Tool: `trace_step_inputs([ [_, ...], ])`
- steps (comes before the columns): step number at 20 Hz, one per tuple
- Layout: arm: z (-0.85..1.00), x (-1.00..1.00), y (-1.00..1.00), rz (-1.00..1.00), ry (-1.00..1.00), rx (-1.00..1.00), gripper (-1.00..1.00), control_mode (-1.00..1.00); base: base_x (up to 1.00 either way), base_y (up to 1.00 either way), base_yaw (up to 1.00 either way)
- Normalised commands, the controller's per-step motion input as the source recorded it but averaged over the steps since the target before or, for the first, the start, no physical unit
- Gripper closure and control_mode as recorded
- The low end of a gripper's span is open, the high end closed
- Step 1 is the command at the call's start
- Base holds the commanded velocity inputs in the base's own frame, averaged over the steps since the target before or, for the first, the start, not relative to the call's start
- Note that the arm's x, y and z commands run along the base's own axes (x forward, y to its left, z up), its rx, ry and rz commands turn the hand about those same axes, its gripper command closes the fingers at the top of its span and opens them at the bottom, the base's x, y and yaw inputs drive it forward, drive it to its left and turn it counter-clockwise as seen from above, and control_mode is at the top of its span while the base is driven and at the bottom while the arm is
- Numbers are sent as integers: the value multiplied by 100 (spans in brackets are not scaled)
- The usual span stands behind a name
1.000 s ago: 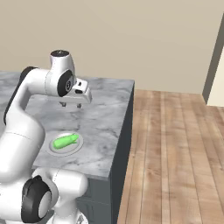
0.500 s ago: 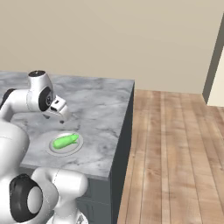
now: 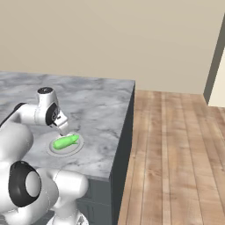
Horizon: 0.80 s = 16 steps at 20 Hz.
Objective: Place the corn on the rack of the oven.
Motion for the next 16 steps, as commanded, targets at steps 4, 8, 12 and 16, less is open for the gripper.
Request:
trace_step_inputs([
  [4, -40, 0, 0, -17, 7, 1, -100, -100, 0, 0, 0],
  [8, -60, 0, 0, -7, 14, 0, -100, -100, 0, 0, 0],
  [12, -44, 17, 0, 0, 0, 0, -100, -100, 0, 0, 0],
  [16, -40, 13, 4, 0, 0, 0, -100, -100, 0, 0, 0],
])
